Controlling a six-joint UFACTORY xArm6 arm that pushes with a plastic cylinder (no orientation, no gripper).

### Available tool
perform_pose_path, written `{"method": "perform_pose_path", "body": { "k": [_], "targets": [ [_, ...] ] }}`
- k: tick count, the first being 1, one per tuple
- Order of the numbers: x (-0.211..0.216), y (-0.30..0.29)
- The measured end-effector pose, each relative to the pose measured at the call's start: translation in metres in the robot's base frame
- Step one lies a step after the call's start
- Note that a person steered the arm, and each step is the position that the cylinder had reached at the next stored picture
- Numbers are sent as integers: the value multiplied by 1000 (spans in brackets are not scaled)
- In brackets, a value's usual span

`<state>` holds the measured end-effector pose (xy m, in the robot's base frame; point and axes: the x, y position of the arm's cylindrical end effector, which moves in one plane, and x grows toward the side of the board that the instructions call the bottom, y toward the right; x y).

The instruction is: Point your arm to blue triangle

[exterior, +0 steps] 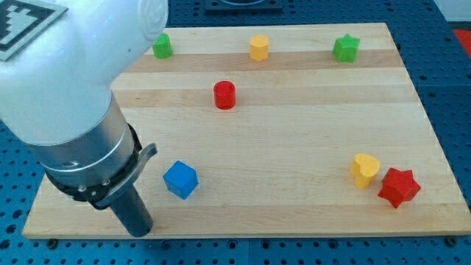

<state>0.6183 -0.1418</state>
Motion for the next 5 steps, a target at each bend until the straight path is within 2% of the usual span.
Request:
{"method": "perform_pose_path", "body": {
  "k": [3,4,5],
  "targets": [
    [-1,-64],
    [-2,-101],
    [-17,-115]
  ]
}}
